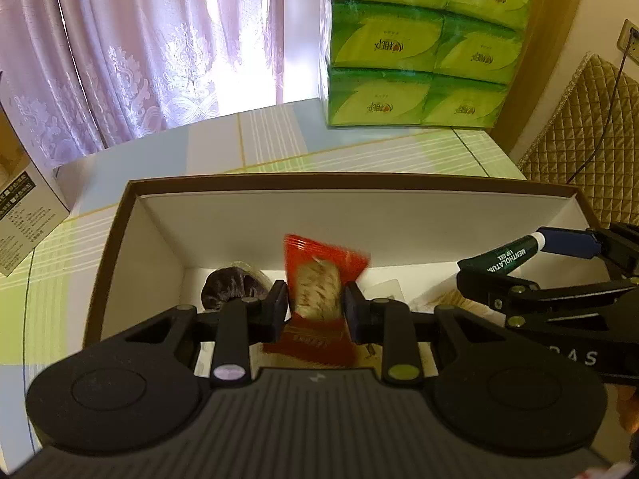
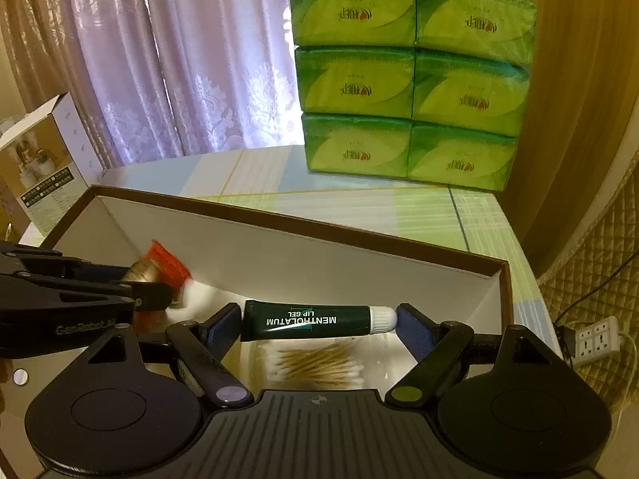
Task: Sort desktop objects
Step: 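Carry candy packet with left tool while right tool carries lip gel into box, then release candy packet with left tool while right tool releases lip gel in box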
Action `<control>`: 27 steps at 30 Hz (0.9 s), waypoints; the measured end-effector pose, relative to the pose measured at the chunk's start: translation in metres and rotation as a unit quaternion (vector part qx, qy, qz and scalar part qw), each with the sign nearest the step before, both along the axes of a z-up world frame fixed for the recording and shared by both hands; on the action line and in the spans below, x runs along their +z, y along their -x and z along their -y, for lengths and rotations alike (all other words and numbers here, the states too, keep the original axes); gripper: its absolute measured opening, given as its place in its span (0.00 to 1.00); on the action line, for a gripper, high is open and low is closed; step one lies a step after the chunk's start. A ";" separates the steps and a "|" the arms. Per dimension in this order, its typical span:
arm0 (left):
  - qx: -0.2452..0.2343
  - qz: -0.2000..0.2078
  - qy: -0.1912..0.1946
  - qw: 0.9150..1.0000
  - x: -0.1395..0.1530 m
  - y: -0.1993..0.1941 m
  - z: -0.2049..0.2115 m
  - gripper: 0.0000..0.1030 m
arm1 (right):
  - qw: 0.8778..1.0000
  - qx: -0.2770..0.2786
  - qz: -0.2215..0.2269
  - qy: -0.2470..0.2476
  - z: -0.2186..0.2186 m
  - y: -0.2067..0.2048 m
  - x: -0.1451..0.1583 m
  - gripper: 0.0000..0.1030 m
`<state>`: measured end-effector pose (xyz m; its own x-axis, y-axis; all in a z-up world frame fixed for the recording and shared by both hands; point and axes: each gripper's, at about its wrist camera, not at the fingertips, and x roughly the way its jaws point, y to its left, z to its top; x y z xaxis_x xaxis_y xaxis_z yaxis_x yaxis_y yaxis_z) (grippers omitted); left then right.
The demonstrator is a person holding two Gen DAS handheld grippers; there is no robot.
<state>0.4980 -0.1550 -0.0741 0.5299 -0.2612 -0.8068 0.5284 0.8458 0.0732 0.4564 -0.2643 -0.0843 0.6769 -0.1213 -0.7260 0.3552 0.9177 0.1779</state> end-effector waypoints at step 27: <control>-0.004 0.024 -0.004 1.000 0.009 -0.006 -0.002 0.40 | 1.000 -0.020 0.019 -0.005 0.007 -0.011 -0.009 0.81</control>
